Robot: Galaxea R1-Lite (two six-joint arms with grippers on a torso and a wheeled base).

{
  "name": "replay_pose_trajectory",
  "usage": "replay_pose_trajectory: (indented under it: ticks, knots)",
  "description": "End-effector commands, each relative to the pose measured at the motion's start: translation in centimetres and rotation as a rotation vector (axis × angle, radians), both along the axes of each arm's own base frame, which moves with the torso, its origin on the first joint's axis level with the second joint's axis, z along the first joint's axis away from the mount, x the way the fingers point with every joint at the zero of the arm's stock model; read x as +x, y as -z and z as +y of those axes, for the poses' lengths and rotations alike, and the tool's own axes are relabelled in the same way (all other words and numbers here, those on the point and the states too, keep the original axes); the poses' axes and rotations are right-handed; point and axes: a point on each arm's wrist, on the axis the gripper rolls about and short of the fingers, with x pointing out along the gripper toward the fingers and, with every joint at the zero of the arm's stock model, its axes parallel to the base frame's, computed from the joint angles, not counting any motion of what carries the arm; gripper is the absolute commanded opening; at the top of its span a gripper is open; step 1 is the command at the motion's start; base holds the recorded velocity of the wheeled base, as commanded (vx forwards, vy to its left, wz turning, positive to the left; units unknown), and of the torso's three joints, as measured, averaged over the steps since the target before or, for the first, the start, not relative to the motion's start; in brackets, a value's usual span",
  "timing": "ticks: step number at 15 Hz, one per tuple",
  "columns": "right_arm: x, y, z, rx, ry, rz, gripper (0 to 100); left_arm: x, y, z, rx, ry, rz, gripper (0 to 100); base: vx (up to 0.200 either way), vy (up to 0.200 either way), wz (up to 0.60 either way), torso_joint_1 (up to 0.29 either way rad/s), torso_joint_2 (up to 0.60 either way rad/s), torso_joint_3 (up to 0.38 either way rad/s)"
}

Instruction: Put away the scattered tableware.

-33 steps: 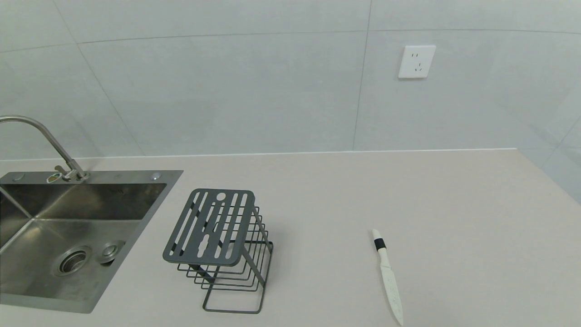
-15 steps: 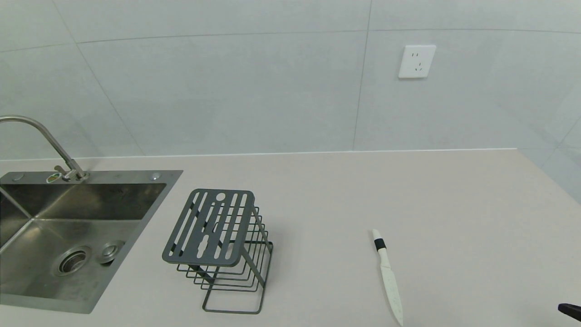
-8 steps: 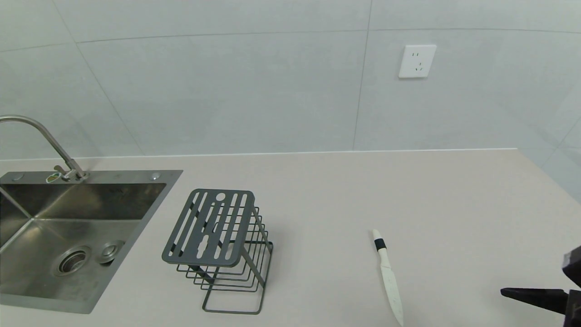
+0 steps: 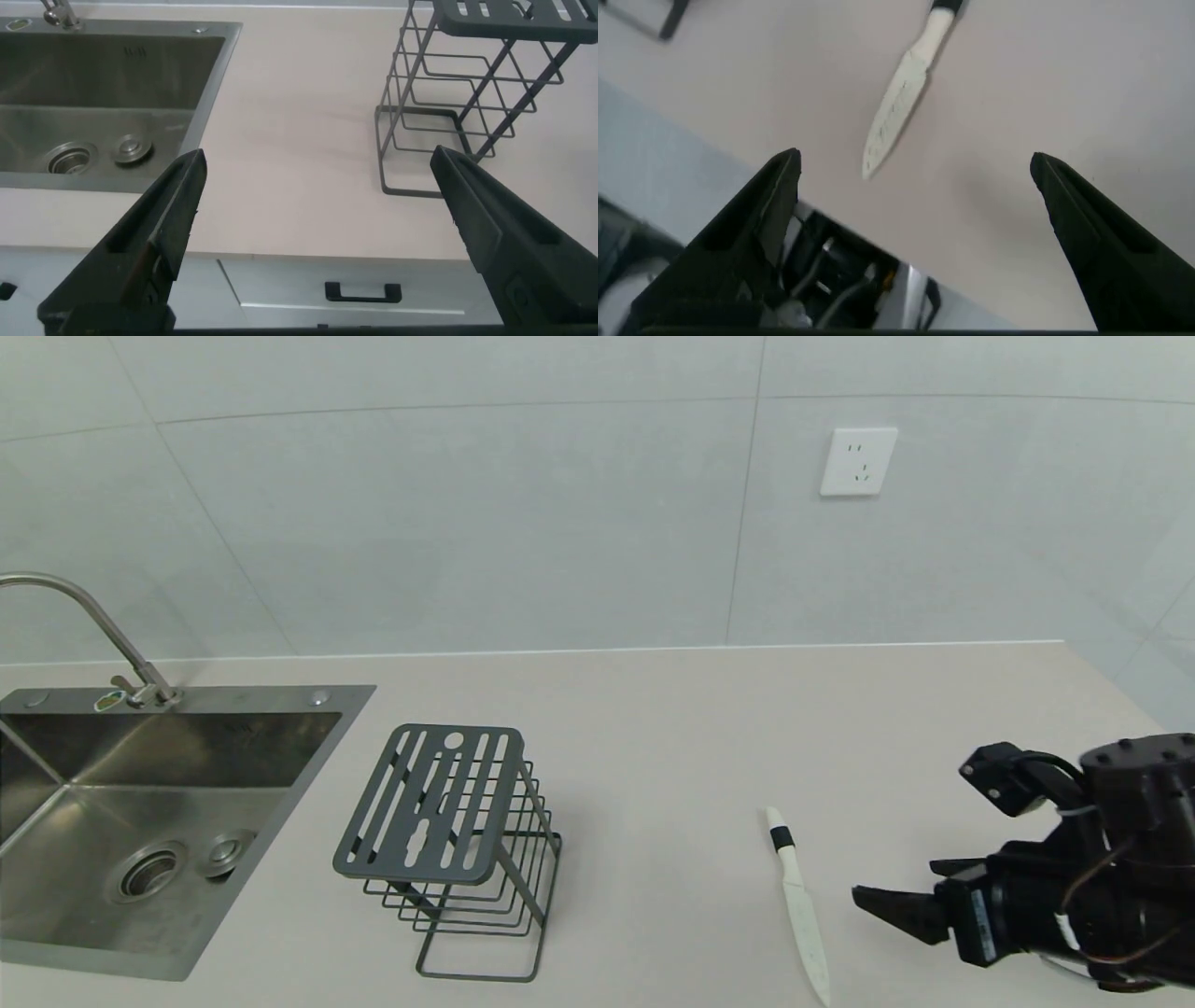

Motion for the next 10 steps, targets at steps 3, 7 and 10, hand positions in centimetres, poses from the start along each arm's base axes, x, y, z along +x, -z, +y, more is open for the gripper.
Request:
replay_pose_trajectory:
  ticks: [3, 7, 10]
  knots:
    - [3.1, 3.3, 4.3, -0.101, 0.012, 0.106, 100, 0.0, 0.0, 0.0, -0.001, -0.001, 0.001, 100, 0.000, 0.000, 0.00, 0.000, 0.00, 0.000]
    - [4.0, 4.7, 6.0, -0.188, -0.001, 0.104, 100, 0.0, 0.0, 0.0, 0.001, -0.001, 0.001, 100, 0.000, 0.000, 0.00, 0.000, 0.00, 0.000]
    - [5.0, 5.7, 6.9, -0.247, -0.017, 0.098, 100, 0.0, 0.0, 0.0, 0.001, -0.001, 0.001, 100, 0.000, 0.000, 0.00, 0.000, 0.00, 0.000]
